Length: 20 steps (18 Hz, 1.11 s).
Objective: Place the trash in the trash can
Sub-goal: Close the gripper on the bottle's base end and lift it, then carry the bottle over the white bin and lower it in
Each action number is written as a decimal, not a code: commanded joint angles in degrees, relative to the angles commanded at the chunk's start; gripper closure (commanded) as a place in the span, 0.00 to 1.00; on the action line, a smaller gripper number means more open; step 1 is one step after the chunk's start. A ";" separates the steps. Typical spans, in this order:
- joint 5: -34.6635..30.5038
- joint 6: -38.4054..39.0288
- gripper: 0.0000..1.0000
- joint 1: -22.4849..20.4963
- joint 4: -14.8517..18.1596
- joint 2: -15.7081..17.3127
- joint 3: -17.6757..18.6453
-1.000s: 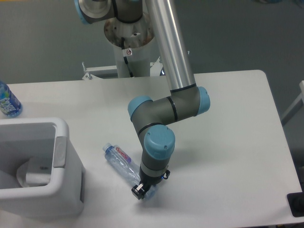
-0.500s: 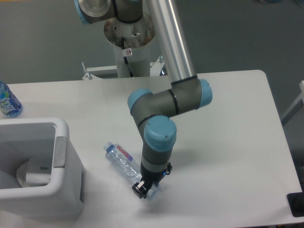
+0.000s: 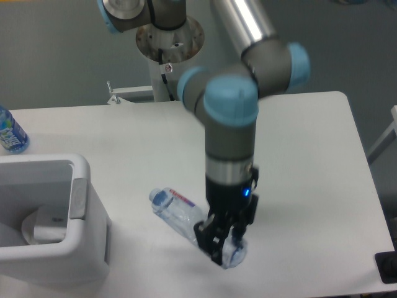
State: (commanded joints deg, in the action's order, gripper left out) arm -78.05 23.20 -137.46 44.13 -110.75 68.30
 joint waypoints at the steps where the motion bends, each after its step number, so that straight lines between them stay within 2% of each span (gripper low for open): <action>1: 0.00 -0.09 0.41 0.26 -0.79 0.70 -0.71; 5: 0.09 -0.44 0.39 2.90 -5.71 2.29 -1.50; 11: 0.09 -1.14 0.40 8.35 -6.34 2.73 -1.59; 16: 0.09 -5.53 0.40 15.72 -6.60 0.71 -1.16; 20: 0.09 -6.24 0.40 20.64 -6.69 -1.31 -0.89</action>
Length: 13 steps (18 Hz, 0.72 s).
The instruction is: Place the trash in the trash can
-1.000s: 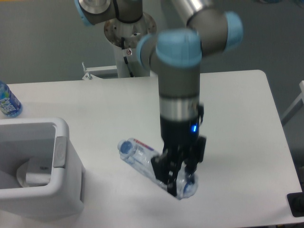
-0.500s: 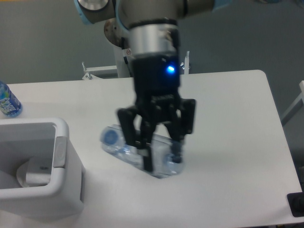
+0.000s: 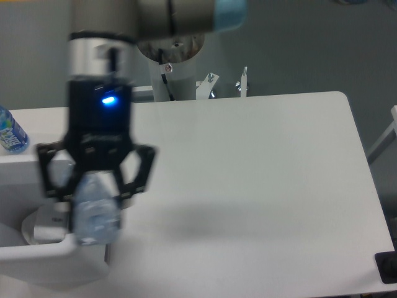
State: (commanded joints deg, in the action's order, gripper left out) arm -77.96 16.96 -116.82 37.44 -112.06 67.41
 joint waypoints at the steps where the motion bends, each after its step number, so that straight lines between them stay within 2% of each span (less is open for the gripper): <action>1: 0.00 0.00 0.40 0.71 0.00 -0.35 0.09; 3: 0.00 0.00 0.39 1.42 0.00 -0.79 0.18; 4: 0.09 -0.44 0.28 1.51 -0.09 -1.06 0.26; 5: 0.00 -2.27 0.05 1.51 -0.09 -1.06 0.26; 6: 0.00 -4.90 0.00 1.51 -0.09 -1.06 0.18; 13: -0.44 -12.20 0.00 0.11 0.00 -0.71 0.53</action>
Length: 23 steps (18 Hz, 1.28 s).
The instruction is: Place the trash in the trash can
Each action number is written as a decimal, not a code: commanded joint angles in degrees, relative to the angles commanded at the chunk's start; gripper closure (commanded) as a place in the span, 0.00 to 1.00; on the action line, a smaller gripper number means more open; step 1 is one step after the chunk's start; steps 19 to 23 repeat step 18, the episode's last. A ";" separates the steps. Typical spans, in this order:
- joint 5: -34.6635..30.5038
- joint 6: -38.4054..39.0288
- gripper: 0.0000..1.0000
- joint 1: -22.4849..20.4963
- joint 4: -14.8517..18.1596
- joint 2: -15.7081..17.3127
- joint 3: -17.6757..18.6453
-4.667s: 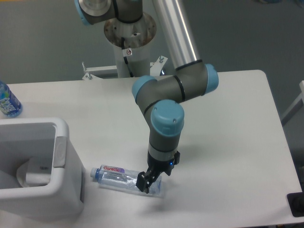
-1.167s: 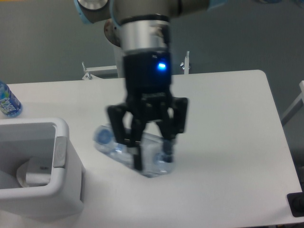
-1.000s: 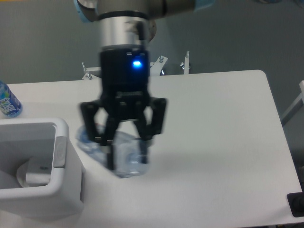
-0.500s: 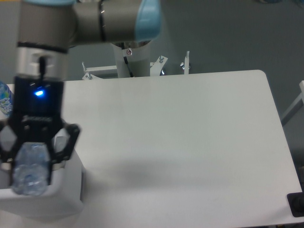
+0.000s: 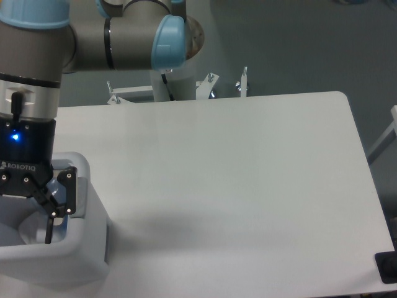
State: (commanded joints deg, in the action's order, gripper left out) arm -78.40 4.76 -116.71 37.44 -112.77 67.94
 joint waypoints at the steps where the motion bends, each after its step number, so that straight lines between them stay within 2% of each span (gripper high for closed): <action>1: 0.00 -0.97 0.00 -1.92 0.00 0.52 0.26; 6: 0.09 -6.76 0.00 -9.93 0.44 3.69 0.96; 9: -1.14 -12.56 0.00 -12.57 1.05 5.79 2.90; 10: -2.36 -16.67 0.00 -14.40 2.19 7.28 4.64; 13: -3.07 -29.94 0.00 -15.56 7.19 10.54 8.16; 17: -10.44 -41.21 0.00 -16.36 11.77 12.92 11.25; 23: -11.07 -42.97 0.00 -16.44 12.13 13.18 11.43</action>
